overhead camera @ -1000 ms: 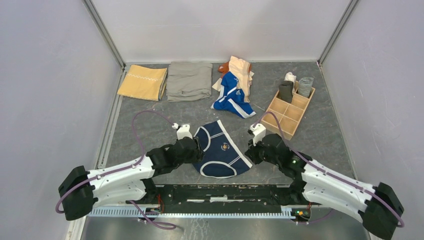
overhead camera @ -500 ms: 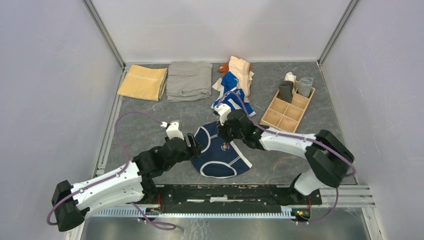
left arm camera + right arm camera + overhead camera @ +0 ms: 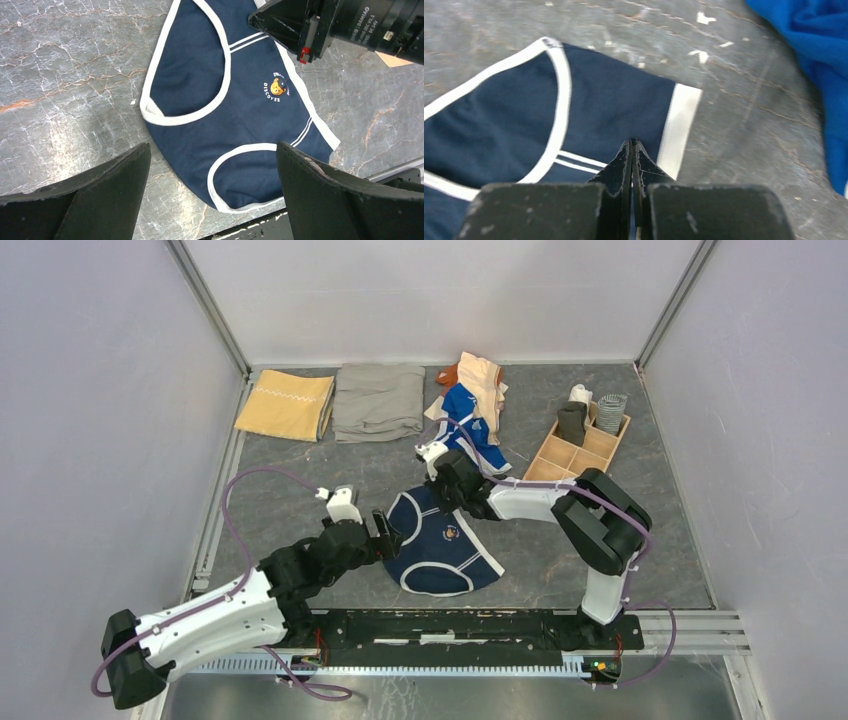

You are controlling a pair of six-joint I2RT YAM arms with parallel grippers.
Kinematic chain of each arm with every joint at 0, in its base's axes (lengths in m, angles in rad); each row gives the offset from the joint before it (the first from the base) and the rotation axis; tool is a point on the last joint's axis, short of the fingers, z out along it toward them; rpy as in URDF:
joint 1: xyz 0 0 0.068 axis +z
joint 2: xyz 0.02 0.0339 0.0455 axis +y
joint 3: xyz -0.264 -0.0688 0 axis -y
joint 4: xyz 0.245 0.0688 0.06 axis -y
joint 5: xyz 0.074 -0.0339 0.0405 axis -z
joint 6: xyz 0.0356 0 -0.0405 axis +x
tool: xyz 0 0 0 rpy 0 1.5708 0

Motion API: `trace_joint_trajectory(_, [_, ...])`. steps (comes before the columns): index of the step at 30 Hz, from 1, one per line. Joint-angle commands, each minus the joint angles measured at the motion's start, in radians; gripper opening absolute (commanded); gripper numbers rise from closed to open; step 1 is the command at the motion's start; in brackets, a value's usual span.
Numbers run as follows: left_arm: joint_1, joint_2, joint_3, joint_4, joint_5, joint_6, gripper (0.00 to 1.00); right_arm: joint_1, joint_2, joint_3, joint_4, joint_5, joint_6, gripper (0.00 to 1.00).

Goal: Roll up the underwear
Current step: Flatten out the underwear at the center of the board.

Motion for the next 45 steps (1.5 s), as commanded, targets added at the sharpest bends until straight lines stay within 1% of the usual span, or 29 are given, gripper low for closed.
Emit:
trace_joint_trajectory(1, [0.006, -0.031, 0.002, -0.006, -0.030, -0.030, 1.00, -0.059, 0.016, 0.018, -0.010, 0.093, 0.044, 0.00])
trace_joint_trajectory(4, [0.007, -0.069, -0.007, -0.005, -0.049, -0.041, 1.00, -0.104, -0.006, -0.031, 0.003, 0.119, 0.093, 0.00])
trace_joint_trajectory(8, [0.006, -0.129, -0.017, -0.012, -0.064, -0.048, 1.00, -0.144, -0.051, -0.101, 0.031, 0.124, 0.112, 0.00])
trace_joint_trajectory(10, [0.006, -0.150, -0.020, -0.014, -0.073, -0.048, 1.00, -0.147, -0.087, -0.126, 0.057, 0.098, 0.096, 0.03])
trace_joint_trajectory(13, [0.006, -0.158, -0.020, 0.047, -0.018, 0.056, 1.00, -0.145, -0.192, -0.178, 0.120, 0.015, 0.054, 0.09])
trace_joint_trajectory(15, [0.006, -0.130, -0.015, 0.089, 0.031, 0.107, 1.00, -0.141, -0.293, -0.209, 0.126, 0.010, 0.012, 0.13])
trace_joint_trajectory(17, [0.006, -0.089, -0.015, 0.140, 0.080, 0.148, 1.00, -0.139, -0.407, -0.239, 0.105, 0.036, -0.022, 0.19])
trace_joint_trajectory(19, [0.003, -0.039, -0.022, 0.227, 0.147, 0.190, 1.00, -0.140, -0.536, -0.283, 0.072, 0.090, -0.048, 0.25])
trace_joint_trajectory(21, [-0.005, 0.016, -0.027, 0.291, 0.205, 0.223, 0.99, -0.145, -0.646, -0.326, 0.034, 0.116, -0.079, 0.37])
trace_joint_trajectory(23, [-0.030, 0.069, -0.024, 0.358, 0.237, 0.246, 0.97, -0.156, -0.736, -0.366, -0.013, 0.089, -0.111, 0.47])
trace_joint_trajectory(26, [-0.104, 0.130, -0.024, 0.435, 0.247, 0.274, 0.96, -0.164, -0.866, -0.436, -0.067, 0.009, -0.152, 0.58])
trace_joint_trajectory(28, [-0.164, 0.164, -0.030, 0.495, 0.240, 0.291, 0.95, -0.165, -0.959, -0.490, -0.099, -0.027, -0.151, 0.60])
trace_joint_trajectory(31, [-0.263, 0.230, -0.053, 0.586, 0.194, 0.332, 0.96, -0.165, -1.069, -0.526, -0.148, -0.033, -0.171, 0.64])
trace_joint_trajectory(32, [-0.306, 0.250, -0.067, 0.624, 0.176, 0.363, 0.96, -0.166, -1.103, -0.529, -0.166, -0.039, -0.185, 0.64])
trace_joint_trajectory(33, [-0.323, 0.268, -0.088, 0.679, 0.165, 0.386, 0.96, -0.166, -1.136, -0.534, -0.176, -0.030, -0.191, 0.62])
trace_joint_trajectory(35, [-0.379, 0.303, -0.136, 0.811, 0.184, 0.484, 0.94, -0.166, -1.208, -0.549, -0.174, -0.007, -0.188, 0.59])
trace_joint_trajectory(37, [-0.396, 0.333, -0.160, 0.897, 0.209, 0.552, 0.92, -0.166, -1.275, -0.573, -0.149, -0.008, -0.188, 0.62])
trace_joint_trajectory(41, [-0.398, 0.361, -0.167, 0.905, 0.238, 0.669, 0.87, -0.166, -1.318, -0.554, -0.168, -0.104, -0.244, 0.68])
trace_joint_trajectory(45, [-0.399, 0.359, -0.181, 0.908, 0.275, 0.800, 0.81, -0.166, -1.327, -0.492, -0.245, -0.066, -0.249, 0.68])
